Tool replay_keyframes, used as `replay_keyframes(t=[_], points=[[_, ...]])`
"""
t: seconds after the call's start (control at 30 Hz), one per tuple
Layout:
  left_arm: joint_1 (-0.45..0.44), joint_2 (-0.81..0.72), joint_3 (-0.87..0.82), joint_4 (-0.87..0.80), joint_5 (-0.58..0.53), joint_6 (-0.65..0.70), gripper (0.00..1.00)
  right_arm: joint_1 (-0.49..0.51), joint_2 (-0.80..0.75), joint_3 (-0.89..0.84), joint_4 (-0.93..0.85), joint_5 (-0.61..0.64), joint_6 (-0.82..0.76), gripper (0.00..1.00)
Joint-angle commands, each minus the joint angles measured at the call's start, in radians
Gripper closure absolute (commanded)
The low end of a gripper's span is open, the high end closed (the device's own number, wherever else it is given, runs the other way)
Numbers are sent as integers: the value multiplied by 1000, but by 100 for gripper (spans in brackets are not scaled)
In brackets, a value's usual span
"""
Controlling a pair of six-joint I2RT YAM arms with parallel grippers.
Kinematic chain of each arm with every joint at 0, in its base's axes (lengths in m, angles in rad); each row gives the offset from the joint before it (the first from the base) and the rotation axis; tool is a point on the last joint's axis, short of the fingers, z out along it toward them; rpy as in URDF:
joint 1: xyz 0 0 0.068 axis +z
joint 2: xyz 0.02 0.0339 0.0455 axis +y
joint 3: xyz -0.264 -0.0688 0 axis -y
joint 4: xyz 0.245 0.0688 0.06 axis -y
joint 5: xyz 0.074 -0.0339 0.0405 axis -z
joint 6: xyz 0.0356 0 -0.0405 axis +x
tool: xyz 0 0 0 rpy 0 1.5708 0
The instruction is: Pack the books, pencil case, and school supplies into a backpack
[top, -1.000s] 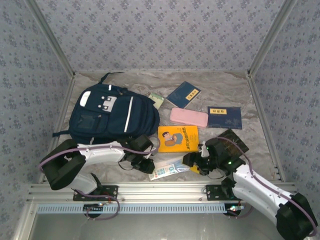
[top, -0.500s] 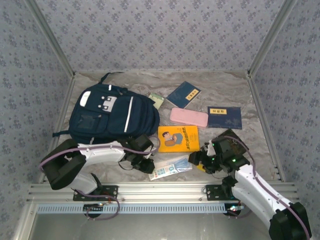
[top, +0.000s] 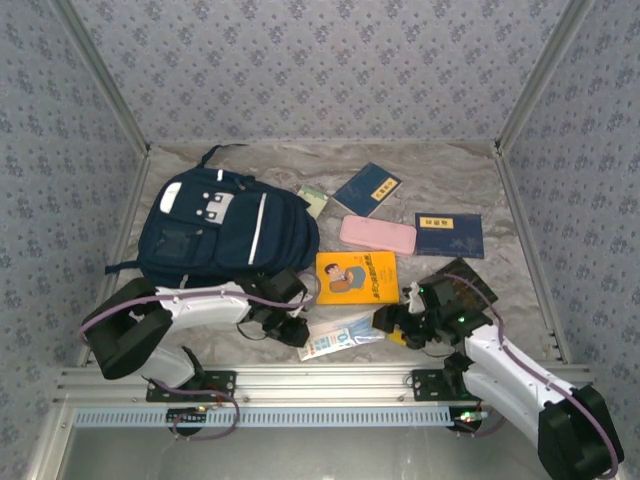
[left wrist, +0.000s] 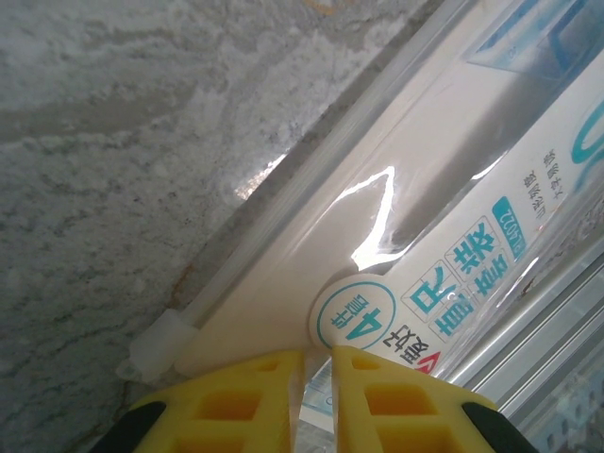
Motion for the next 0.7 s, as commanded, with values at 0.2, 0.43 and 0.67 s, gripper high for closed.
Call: replay_keyframes(t=[0.2,0.43,0.67], points=[[-6,52,-16,-13,-56,23,84,35,84,-21,265,-76,81,35],[-6,59,-15,-10,-56,27,86,56,241,-10,456,-87,114,46],[-6,53,-13,-14,-64,29,87,123,496,37,679,-72,150,58]])
